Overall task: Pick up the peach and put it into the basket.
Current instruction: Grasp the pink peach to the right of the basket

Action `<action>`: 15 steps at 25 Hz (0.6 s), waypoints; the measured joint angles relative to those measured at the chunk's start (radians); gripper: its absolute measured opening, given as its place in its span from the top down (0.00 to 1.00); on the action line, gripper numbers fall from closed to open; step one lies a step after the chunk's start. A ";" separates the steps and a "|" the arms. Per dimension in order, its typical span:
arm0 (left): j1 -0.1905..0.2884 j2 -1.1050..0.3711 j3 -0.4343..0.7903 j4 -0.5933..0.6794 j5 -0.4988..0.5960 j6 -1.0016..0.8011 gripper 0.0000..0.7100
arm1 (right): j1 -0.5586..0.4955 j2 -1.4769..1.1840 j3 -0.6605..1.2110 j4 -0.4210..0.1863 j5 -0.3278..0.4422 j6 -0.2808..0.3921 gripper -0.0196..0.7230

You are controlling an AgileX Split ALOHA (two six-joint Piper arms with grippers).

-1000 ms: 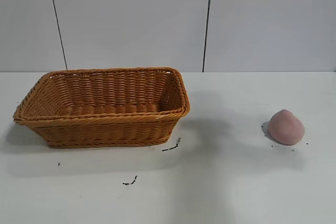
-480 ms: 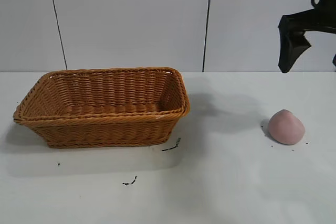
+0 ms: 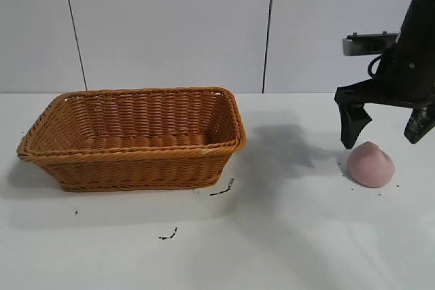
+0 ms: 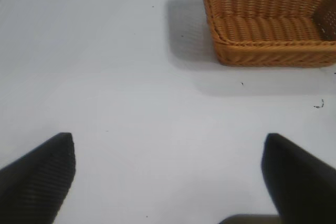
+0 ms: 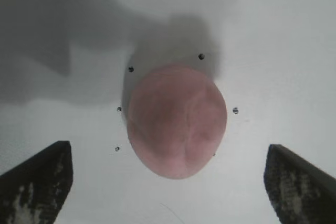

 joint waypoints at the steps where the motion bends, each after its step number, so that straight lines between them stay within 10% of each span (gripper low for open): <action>1: 0.000 0.000 0.000 0.000 0.000 0.000 0.02 | 0.000 0.011 0.000 0.000 -0.007 0.006 0.04; 9: 0.000 0.000 0.000 0.000 0.000 0.000 0.02 | 0.000 0.043 -0.003 0.000 -0.014 0.006 0.06; 12: 0.000 0.000 0.000 0.000 0.000 0.000 0.02 | 0.000 0.043 -0.003 0.000 -0.011 0.006 0.30; 15: 0.000 0.000 0.000 0.000 0.000 0.000 0.02 | 0.000 0.043 -0.004 -0.003 -0.010 0.006 0.75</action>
